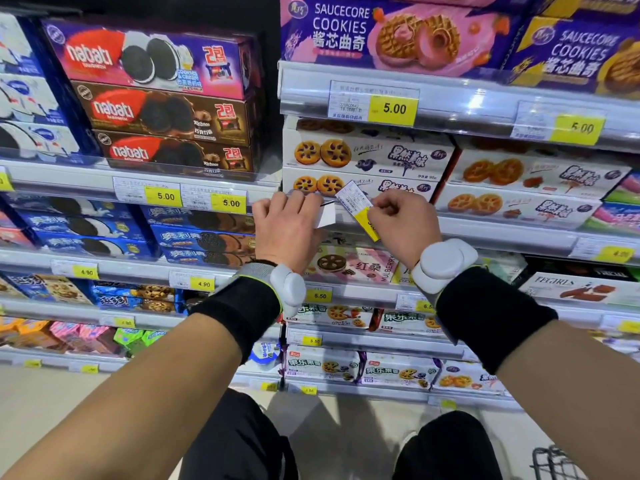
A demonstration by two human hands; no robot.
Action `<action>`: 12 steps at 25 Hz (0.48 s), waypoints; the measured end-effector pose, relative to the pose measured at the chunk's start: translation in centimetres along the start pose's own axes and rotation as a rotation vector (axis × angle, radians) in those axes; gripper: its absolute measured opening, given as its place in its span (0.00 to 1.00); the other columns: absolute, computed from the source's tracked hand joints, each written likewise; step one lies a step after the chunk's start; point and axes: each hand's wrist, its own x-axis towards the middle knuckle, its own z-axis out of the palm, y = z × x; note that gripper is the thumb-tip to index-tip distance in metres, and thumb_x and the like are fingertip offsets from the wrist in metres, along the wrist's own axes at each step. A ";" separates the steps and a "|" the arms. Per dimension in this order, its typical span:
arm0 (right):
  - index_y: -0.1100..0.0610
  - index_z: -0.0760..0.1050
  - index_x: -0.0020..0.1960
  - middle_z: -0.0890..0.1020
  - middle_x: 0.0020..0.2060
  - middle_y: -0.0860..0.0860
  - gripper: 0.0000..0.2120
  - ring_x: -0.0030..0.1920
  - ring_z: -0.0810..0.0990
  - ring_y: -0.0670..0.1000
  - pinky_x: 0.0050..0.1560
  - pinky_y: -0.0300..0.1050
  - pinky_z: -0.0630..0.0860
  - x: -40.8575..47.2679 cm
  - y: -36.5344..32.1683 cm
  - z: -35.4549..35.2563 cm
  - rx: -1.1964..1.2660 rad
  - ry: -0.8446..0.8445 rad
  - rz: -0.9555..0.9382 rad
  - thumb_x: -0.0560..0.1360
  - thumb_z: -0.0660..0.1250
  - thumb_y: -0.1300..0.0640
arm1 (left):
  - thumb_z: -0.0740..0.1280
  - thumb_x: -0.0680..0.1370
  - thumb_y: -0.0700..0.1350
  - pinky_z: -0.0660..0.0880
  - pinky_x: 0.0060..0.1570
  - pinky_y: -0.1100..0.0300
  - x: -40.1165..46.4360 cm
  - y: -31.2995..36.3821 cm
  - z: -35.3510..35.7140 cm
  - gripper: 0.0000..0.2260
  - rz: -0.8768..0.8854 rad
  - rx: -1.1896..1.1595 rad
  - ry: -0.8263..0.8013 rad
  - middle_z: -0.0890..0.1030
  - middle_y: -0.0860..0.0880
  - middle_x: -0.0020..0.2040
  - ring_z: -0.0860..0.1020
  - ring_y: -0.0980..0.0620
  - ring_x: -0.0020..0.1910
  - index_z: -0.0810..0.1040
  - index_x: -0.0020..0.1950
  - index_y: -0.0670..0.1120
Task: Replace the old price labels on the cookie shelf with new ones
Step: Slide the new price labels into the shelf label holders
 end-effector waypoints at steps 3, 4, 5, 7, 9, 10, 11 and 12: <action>0.54 0.79 0.42 0.78 0.32 0.47 0.04 0.35 0.74 0.48 0.39 0.41 0.72 0.0 0.4 0.1 0.021 0.022 -0.009 0.71 0.66 0.60 | 0.75 0.64 0.53 0.57 0.48 0.51 0.0 0.1 0.2 0.21 -0.014 -0.002 0.021 0.79 0.47 0.48 0.75 0.41 0.47 0.77 0.54 0.49; 0.54 0.79 0.42 0.78 0.32 0.47 0.04 0.35 0.74 0.48 0.39 0.41 0.72 -0.1 0.4 0.1 0.028 0.022 -0.015 0.71 0.66 0.60 | 0.75 0.64 0.52 0.57 0.48 0.51 -0.1 0.2 0.2 0.21 -0.018 -0.002 0.022 0.79 0.46 0.48 0.75 0.41 0.48 0.77 0.54 0.49; 0.55 0.79 0.42 0.78 0.33 0.47 0.04 0.36 0.75 0.48 0.40 0.41 0.72 -0.2 0.4 0.1 0.038 0.019 -0.020 0.71 0.66 0.60 | 0.75 0.64 0.51 0.57 0.48 0.51 -0.1 0.3 0.2 0.21 -0.027 -0.006 0.024 0.79 0.46 0.48 0.75 0.41 0.48 0.77 0.54 0.48; 0.54 0.79 0.42 0.78 0.33 0.48 0.04 0.36 0.74 0.48 0.40 0.41 0.73 -0.3 0.4 0.2 0.060 0.026 -0.017 0.71 0.66 0.60 | 0.76 0.63 0.48 0.57 0.48 0.52 -0.1 0.4 0.0 0.21 -0.051 -0.048 0.022 0.78 0.45 0.49 0.75 0.41 0.48 0.77 0.54 0.48; 0.54 0.79 0.43 0.77 0.33 0.47 0.05 0.35 0.74 0.46 0.39 0.41 0.72 -0.2 0.3 0.4 0.096 0.028 -0.015 0.71 0.65 0.61 | 0.76 0.63 0.45 0.56 0.48 0.52 -0.1 0.5 -0.3 0.20 -0.068 -0.099 0.014 0.78 0.44 0.51 0.75 0.40 0.49 0.77 0.53 0.47; 0.54 0.79 0.44 0.77 0.33 0.46 0.06 0.35 0.74 0.46 0.39 0.40 0.71 -0.1 0.2 0.4 0.109 0.031 -0.021 0.71 0.65 0.61 | 0.76 0.64 0.44 0.56 0.48 0.52 -0.2 0.5 -0.6 0.19 -0.070 -0.113 0.010 0.78 0.44 0.51 0.75 0.40 0.49 0.77 0.53 0.47; 0.54 0.80 0.46 0.78 0.34 0.47 0.08 0.35 0.74 0.46 0.40 0.39 0.71 -0.1 -0.1 0.5 0.115 0.038 -0.037 0.71 0.64 0.62 | 0.75 0.65 0.45 0.56 0.47 0.53 -0.4 0.4 -0.8 0.18 -0.070 -0.126 0.007 0.78 0.45 0.51 0.75 0.40 0.48 0.77 0.52 0.47; 0.54 0.80 0.47 0.78 0.36 0.48 0.09 0.36 0.74 0.47 0.41 0.39 0.71 0.1 -0.3 0.5 0.114 0.048 -0.062 0.71 0.64 0.62 | 0.75 0.65 0.45 0.56 0.47 0.53 -0.6 0.3 -1.0 0.17 -0.067 -0.143 0.007 0.79 0.45 0.50 0.75 0.41 0.47 0.77 0.52 0.47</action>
